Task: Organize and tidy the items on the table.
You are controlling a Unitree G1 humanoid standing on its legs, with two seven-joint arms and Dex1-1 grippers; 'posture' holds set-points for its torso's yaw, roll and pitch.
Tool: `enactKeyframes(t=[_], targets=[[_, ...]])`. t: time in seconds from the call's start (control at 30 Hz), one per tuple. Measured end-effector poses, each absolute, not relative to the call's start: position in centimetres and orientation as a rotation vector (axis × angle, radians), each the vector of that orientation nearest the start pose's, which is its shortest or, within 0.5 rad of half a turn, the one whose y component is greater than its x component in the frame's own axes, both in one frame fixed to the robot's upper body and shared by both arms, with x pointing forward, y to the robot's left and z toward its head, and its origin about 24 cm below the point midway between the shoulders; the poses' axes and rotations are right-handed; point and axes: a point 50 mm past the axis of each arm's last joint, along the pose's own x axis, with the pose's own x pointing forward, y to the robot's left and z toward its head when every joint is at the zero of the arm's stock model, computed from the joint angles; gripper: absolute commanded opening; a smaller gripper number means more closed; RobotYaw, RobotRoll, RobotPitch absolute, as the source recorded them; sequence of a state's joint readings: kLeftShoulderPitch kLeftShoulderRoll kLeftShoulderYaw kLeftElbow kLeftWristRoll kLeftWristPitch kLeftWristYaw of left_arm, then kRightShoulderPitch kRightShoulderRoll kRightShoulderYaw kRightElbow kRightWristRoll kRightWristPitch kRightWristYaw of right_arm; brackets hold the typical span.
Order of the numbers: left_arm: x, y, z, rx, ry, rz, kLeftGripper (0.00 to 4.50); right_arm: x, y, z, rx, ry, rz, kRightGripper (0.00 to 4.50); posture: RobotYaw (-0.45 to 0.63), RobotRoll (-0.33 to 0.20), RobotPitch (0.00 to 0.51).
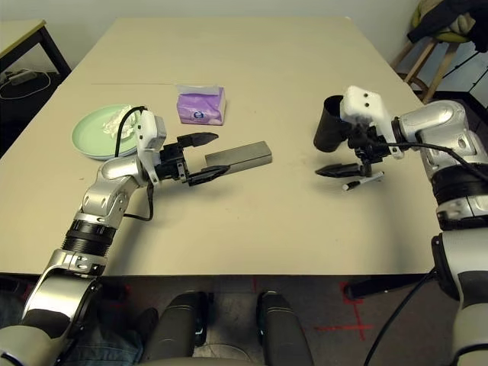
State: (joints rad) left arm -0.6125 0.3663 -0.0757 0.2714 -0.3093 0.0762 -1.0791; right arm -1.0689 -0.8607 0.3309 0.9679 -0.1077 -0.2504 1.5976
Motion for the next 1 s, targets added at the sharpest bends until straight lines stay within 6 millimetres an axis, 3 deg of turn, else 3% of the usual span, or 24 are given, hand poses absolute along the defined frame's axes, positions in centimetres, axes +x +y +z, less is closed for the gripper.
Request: enactKeyframes(t=[0.23,0.47,1.0], targets=[[32.2,13.4,15.1,0.204,-0.162,-1.180,4.50,34.7,-27.4,19.6,-1.135,0.612,1.266,4.45,0.23,0.000,0.178],[31.8,13.4,15.1,0.203,-0.159,-1.176,4.50,34.4,-27.9,18.6,-1.188,0.615,1.283,4.45,0.22,0.000,0.185],[31.7,13.5,15.1,0.208,-0.161,-1.172,4.50,33.3,-30.1,18.6,-1.317,0.752,1.291,4.45,0.22,0.000,0.195]])
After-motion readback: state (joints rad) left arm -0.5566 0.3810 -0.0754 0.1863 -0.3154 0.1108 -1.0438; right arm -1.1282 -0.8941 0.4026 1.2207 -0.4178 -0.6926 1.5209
